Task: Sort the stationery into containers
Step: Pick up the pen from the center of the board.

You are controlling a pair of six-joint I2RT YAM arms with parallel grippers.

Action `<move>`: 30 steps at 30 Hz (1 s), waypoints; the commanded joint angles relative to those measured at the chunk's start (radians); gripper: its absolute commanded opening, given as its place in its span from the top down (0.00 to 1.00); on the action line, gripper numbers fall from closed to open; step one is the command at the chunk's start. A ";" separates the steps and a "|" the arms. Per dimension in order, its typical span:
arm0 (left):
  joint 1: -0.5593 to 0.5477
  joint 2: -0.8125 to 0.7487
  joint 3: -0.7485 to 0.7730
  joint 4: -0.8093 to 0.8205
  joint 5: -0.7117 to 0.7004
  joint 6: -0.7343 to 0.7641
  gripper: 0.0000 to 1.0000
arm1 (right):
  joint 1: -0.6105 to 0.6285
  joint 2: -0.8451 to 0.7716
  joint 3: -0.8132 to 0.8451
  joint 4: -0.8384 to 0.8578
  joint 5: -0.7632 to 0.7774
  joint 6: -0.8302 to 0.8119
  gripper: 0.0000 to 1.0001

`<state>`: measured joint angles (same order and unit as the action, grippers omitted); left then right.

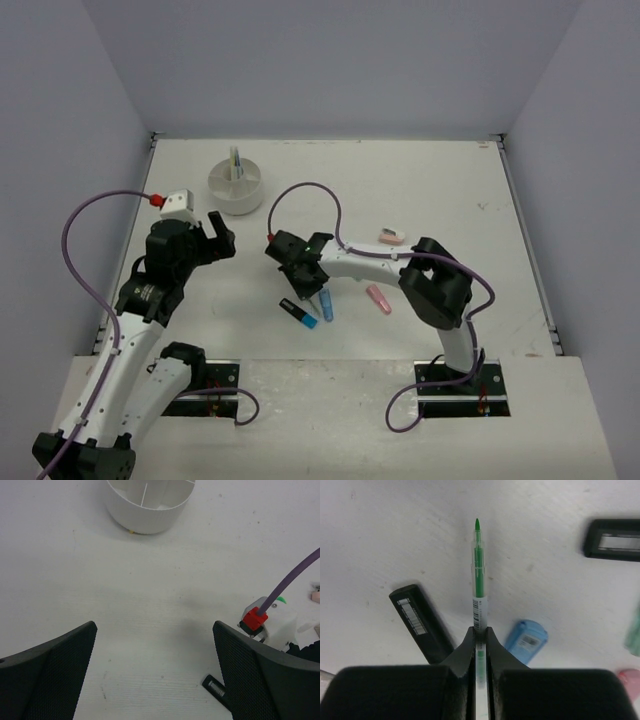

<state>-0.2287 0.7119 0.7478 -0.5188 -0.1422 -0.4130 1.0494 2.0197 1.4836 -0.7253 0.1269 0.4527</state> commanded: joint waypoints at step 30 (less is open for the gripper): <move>-0.775 1.364 1.069 -0.175 -0.278 -0.384 0.00 | -0.672 -1.128 -0.460 0.095 0.163 -0.008 1.00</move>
<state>-1.0113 2.0692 1.7378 -0.6278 -0.3018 -0.6698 0.3801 0.9245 1.0265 -0.6797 0.2752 0.4377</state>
